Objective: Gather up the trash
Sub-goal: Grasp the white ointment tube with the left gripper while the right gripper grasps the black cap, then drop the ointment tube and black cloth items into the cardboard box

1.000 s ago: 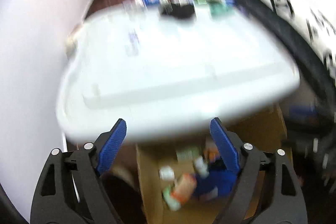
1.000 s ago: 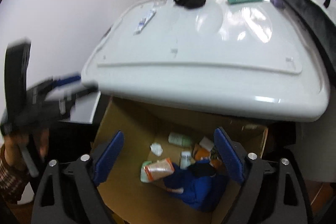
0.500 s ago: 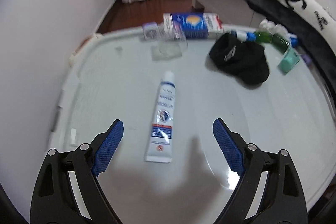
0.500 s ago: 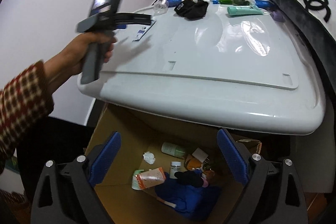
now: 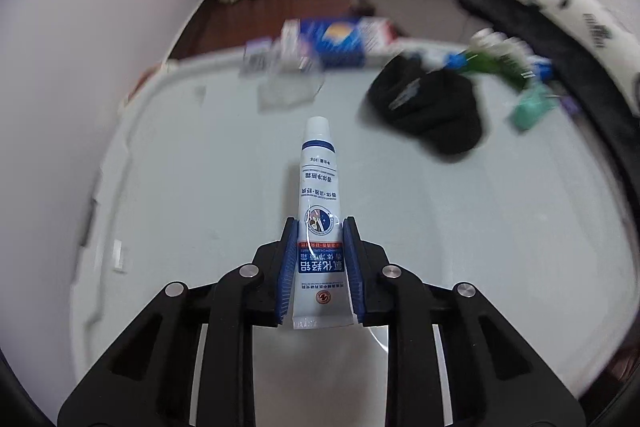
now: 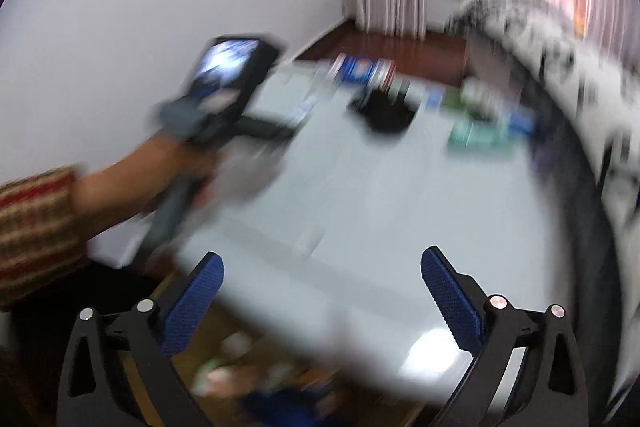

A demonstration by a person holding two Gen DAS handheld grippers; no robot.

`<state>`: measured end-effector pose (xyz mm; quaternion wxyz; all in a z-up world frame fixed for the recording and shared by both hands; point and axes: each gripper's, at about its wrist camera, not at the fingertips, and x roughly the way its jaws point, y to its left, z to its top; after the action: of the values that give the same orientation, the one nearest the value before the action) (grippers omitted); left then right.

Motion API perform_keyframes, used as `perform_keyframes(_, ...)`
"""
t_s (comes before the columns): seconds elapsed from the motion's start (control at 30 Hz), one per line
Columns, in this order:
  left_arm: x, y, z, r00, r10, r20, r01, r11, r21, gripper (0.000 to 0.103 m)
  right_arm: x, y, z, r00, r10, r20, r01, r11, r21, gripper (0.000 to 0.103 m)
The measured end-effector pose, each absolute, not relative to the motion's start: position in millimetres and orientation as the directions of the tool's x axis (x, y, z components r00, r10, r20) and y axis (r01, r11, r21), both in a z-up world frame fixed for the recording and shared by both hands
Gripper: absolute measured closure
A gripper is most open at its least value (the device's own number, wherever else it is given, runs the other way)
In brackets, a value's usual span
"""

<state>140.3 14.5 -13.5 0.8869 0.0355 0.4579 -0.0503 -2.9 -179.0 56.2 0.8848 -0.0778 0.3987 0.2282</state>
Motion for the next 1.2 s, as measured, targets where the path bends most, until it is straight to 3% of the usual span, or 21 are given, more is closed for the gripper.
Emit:
perform_keyframes(0.2, 110, 20, 11, 0.592, -0.141, -0.794, 0.180, 0.983, -0.041, 0.080, 130, -141, 33, 0.641, 0.289, -0.711, -0.488, 0.868, -0.087, 0.005)
perform_keyframes(0.33, 109, 25, 12, 0.604, -0.142, -0.784, 0.198, 0.980, -0.025, 0.080, 206, -115, 2, 0.610, 0.229, -0.759, -0.491, 0.861, -0.135, 0.006)
perform_keyframes(0.67, 105, 50, 15, 0.594, -0.151, -0.790, 0.187, 0.981, -0.047, 0.080, 276, -89, -47, 0.509, 0.191, -0.839, -0.489, 0.867, -0.099, 0.007)
perform_keyframes(0.77, 106, 51, 15, 0.593, -0.150, -0.791, 0.187, 0.981, -0.046, 0.080, 275, -92, -52, 0.478, 0.189, -0.858, -0.445, 0.894, -0.051, 0.034)
perform_keyframes(0.83, 105, 49, 16, 0.595, -0.156, -0.789, 0.190, 0.980, -0.051, 0.080, 274, -100, -45, 0.461, 0.203, -0.864, -0.401, 0.916, 0.002, 0.066)
perform_keyframes(0.87, 104, 48, 17, 0.597, -0.158, -0.786, 0.193, 0.980, -0.050, 0.082, 273, -107, -41, 0.441, 0.229, -0.868, -0.375, 0.926, 0.054, 0.072)
perform_keyframes(0.93, 103, 45, 19, 0.605, -0.158, -0.781, 0.202, 0.978, -0.041, 0.083, 262, -120, -36, 0.412, 0.279, -0.867, -0.332, 0.932, 0.143, 0.075)
perform_keyframes(1.2, 88, 37, 24, 0.619, -0.161, -0.769, 0.218, 0.975, -0.028, 0.084, 181, -138, -12, 0.428, 0.332, -0.840, -0.330, 0.923, 0.197, 0.075)
